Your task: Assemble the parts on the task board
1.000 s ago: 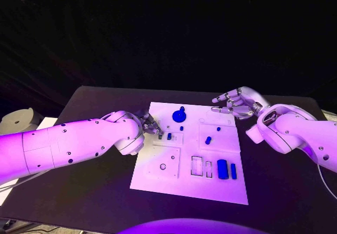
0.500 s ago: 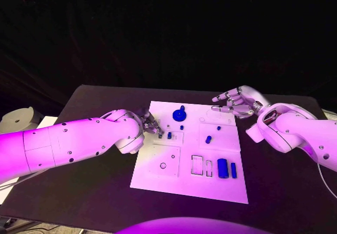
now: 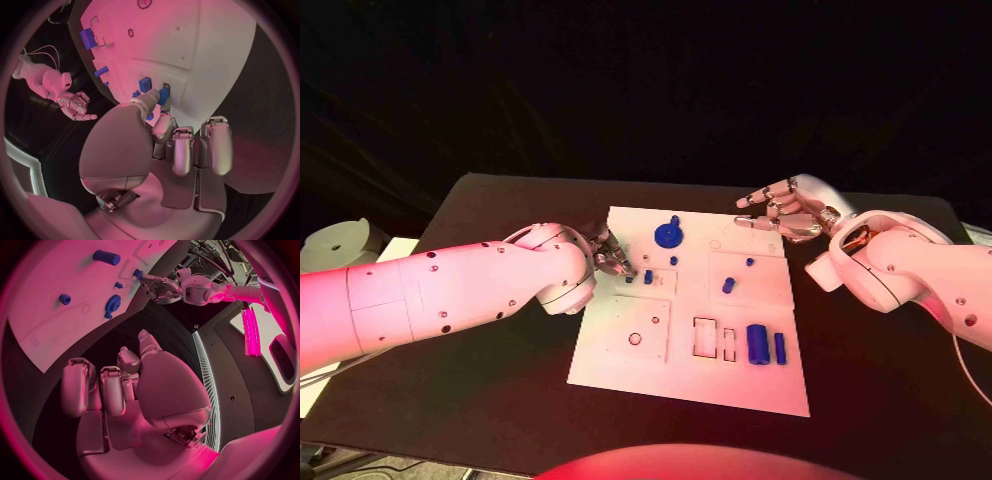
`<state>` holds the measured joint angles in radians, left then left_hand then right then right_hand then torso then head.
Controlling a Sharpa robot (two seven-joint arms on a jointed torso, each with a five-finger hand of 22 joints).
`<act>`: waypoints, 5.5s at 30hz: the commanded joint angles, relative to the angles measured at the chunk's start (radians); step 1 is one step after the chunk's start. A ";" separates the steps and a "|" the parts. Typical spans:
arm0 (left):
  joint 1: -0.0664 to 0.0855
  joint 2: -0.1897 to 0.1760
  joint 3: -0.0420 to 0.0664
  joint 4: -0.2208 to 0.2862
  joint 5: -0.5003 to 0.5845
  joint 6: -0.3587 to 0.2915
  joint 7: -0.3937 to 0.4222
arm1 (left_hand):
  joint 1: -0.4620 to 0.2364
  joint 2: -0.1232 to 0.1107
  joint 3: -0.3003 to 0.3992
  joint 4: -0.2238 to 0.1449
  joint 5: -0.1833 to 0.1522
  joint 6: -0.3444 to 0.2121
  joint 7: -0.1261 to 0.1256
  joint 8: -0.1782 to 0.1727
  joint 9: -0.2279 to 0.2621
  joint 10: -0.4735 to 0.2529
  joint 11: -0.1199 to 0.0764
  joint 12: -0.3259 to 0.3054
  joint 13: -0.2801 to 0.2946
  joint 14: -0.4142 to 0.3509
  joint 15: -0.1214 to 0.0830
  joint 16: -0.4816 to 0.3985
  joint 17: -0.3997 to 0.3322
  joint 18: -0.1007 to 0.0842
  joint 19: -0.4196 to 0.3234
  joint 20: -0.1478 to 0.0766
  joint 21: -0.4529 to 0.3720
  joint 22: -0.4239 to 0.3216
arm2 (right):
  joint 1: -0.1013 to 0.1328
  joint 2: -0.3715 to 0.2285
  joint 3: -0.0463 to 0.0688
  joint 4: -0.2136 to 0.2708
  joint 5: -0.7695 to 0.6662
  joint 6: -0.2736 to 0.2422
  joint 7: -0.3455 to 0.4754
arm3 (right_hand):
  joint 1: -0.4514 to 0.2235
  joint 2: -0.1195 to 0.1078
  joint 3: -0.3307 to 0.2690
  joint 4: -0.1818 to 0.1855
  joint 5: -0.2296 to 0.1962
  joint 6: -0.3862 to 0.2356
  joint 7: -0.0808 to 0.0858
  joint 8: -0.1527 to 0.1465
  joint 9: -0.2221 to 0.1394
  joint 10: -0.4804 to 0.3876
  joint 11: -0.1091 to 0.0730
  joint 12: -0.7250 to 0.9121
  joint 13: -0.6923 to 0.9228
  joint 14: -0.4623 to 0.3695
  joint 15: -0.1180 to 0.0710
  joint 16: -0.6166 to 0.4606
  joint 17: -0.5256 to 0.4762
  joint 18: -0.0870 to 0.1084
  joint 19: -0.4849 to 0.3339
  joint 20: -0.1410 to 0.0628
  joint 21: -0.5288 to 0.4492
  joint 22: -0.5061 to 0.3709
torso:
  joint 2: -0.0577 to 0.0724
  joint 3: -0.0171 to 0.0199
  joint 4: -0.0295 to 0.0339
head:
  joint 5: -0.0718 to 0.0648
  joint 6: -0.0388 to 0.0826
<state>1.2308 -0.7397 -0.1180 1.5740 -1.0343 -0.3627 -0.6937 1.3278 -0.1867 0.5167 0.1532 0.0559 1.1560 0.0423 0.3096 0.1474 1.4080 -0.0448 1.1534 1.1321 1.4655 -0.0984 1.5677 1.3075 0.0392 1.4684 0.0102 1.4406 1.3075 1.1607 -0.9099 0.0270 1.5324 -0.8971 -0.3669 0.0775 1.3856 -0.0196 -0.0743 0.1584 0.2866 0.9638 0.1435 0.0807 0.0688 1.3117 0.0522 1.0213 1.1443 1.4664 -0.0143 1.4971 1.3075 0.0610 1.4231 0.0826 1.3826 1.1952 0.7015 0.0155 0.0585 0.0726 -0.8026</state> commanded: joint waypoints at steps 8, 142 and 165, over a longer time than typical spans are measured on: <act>-0.004 -0.001 -0.002 0.002 -0.050 0.061 -0.039 | -0.013 -0.019 -0.022 0.008 0.000 0.012 -0.019 0.055 0.078 0.000 -0.003 0.004 0.003 0.105 -0.007 0.003 0.263 -0.014 0.084 -0.009 0.005 0.217 | 0.000 0.000 0.000 0.000 -0.009 0.006 0.007 | -0.005 0.002 -0.008 0.000 0.003 0.007 0.000 -0.002 0.000 -0.005 0.001 0.005 -0.001 0.080 -0.009 -0.006 0.163 0.015 -0.004 -0.003 -0.007 -0.001 | 0.000 -0.0001 0.0005 | -0.001 -0.001; -0.041 -0.037 0.009 0.038 -0.114 -0.139 -0.015 | -0.065 -0.074 0.198 -0.058 0.186 -0.022 -0.031 0.214 0.107 0.040 -0.017 0.067 0.062 0.105 -0.018 0.003 0.263 -0.031 0.097 -0.020 0.091 0.252 | 0.000 -0.004 0.000 0.000 -0.008 0.005 0.013 | -0.003 0.003 -0.011 -0.002 0.009 0.008 -0.001 -0.002 0.000 -0.006 0.001 0.004 -0.004 0.079 -0.009 -0.008 0.161 0.015 -0.005 -0.003 -0.008 -0.002 | 0.000 0.0003 0.0001 | 0.005 -0.009; -0.076 -0.018 0.012 0.032 -0.142 -0.132 -0.018 | -0.073 -0.077 0.206 -0.059 0.186 -0.024 -0.031 0.221 0.110 0.041 -0.017 0.066 0.062 0.105 -0.018 0.003 0.263 -0.031 0.097 -0.020 0.088 0.251 | 0.000 -0.006 0.000 0.003 -0.008 0.005 0.014 | -0.003 0.003 -0.011 -0.002 0.009 0.008 -0.001 -0.002 0.000 -0.006 0.001 0.004 -0.004 0.079 -0.009 -0.008 0.161 0.015 -0.005 -0.003 -0.008 -0.002 | 0.001 0.0002 -0.0008 | -0.001 -0.010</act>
<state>1.1588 -0.7609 -0.1043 1.6073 -1.1658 -0.4965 -0.6969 1.2665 -0.2622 0.6020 0.2092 0.2387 1.1324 0.0193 0.5262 0.2564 1.4439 -0.0625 1.2198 1.1941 1.4653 -0.1121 1.5677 1.3073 0.0236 1.4683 -0.0040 1.5258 1.3079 1.1607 -0.9164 0.0271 1.5337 -0.8973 -0.3667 0.0811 1.3856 -0.0196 -0.0798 0.1585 0.2902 0.9638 0.1435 0.0807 0.0688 1.3117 0.0522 1.0213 1.1417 1.4664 -0.0143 1.4932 1.3075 0.0610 1.4231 0.0826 1.3786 1.1942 0.7022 0.0159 0.0578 0.0720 -0.8133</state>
